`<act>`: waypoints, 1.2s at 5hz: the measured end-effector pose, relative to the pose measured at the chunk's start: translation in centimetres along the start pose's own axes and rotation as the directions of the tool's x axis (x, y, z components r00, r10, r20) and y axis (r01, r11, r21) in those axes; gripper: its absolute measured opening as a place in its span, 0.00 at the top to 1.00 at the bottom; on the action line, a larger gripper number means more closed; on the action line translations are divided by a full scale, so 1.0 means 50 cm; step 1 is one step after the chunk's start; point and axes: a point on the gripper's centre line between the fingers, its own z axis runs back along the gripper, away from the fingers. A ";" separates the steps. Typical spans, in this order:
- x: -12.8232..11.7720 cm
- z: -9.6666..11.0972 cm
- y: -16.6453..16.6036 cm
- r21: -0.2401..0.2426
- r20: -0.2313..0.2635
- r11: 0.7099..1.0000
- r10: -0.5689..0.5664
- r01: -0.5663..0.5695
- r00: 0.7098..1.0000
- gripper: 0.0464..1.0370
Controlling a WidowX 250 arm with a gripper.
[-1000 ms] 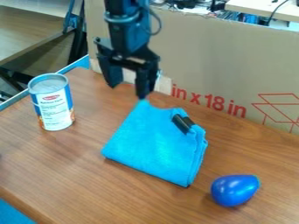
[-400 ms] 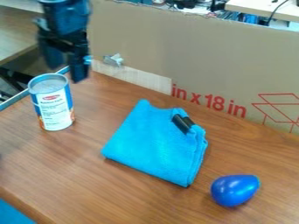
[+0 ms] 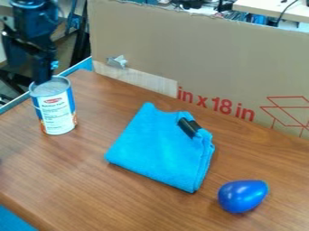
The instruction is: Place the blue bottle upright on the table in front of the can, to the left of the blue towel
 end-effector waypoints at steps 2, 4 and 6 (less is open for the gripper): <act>-0.030 -0.039 0.058 -0.021 -0.142 0.999 0.029 -0.032 0.989 0.04; -0.078 -0.049 0.066 -0.093 -0.239 0.995 0.025 -0.048 0.971 0.04; -0.112 -0.069 0.060 -0.146 -0.280 0.986 0.035 -0.079 0.959 0.04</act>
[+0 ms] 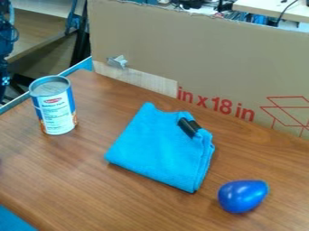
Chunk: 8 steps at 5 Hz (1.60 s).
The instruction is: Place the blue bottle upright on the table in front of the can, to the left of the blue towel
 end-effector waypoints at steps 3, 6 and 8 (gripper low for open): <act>-0.042 -0.017 0.004 -0.008 -0.053 0.999 0.041 -0.041 0.998 0.04; -0.041 -0.060 0.016 0.033 -0.160 0.994 0.111 -0.107 0.981 0.09; -0.036 -0.064 -0.003 -0.032 -0.137 0.995 0.086 -0.092 0.987 0.61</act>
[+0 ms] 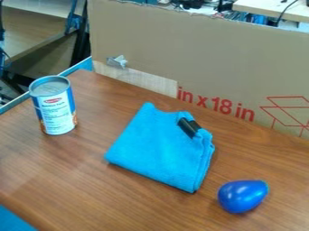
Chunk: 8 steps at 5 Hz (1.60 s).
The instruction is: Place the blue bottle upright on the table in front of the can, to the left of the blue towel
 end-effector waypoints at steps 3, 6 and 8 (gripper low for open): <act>-0.047 0.129 -0.127 -0.069 0.274 0.983 -0.143 0.168 0.951 0.67; -0.097 0.082 -0.346 0.024 0.146 0.928 -0.371 0.372 0.917 0.67; -0.074 0.056 -0.464 0.144 0.156 0.875 -0.481 0.461 0.863 0.67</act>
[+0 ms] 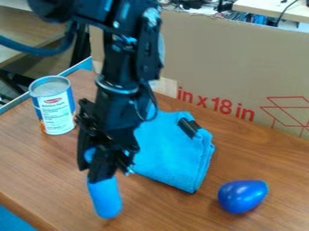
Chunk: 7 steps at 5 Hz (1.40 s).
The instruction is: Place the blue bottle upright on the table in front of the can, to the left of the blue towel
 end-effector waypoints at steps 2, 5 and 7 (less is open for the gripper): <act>0.056 -0.015 -0.010 0.016 -0.057 0.999 -0.036 0.037 0.998 0.67; 0.036 0.015 0.026 -0.040 -0.037 0.998 0.049 -0.050 0.998 0.04; 0.047 0.087 0.054 -0.099 0.072 0.990 0.106 -0.099 0.992 0.04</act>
